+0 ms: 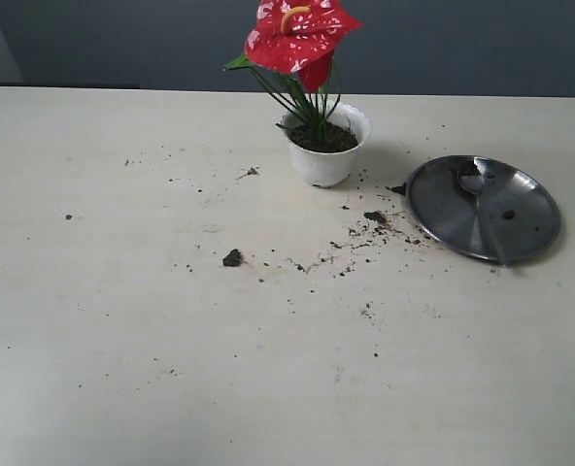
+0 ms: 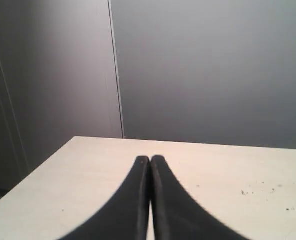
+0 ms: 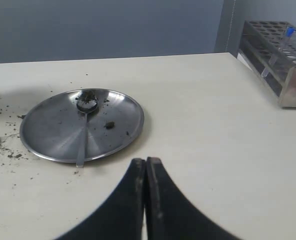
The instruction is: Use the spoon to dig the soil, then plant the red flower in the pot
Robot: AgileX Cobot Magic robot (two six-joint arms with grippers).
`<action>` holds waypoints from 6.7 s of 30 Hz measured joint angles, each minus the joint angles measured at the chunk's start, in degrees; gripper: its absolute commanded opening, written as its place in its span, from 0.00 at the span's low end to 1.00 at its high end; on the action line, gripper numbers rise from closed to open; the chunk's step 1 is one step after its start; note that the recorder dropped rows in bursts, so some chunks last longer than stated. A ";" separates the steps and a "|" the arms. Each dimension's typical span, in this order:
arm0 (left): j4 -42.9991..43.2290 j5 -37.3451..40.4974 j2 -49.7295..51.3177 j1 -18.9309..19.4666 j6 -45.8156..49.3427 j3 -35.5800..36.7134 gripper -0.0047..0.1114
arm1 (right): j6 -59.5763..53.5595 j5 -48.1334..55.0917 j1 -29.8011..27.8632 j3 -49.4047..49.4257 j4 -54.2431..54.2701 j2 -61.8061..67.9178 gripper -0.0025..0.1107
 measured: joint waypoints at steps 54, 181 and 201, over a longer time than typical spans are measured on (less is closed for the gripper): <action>-5.93 18.10 -10.20 0.00 5.03 7.12 0.04 | 0.00 0.00 0.00 0.00 0.00 0.00 0.02; -5.93 18.53 -10.20 -9.01 5.03 7.12 0.04 | 0.00 0.00 1.25 0.00 0.00 0.00 0.02; -5.93 18.53 -10.20 -9.01 5.03 7.12 0.04 | 0.00 0.00 1.25 0.00 0.00 0.00 0.02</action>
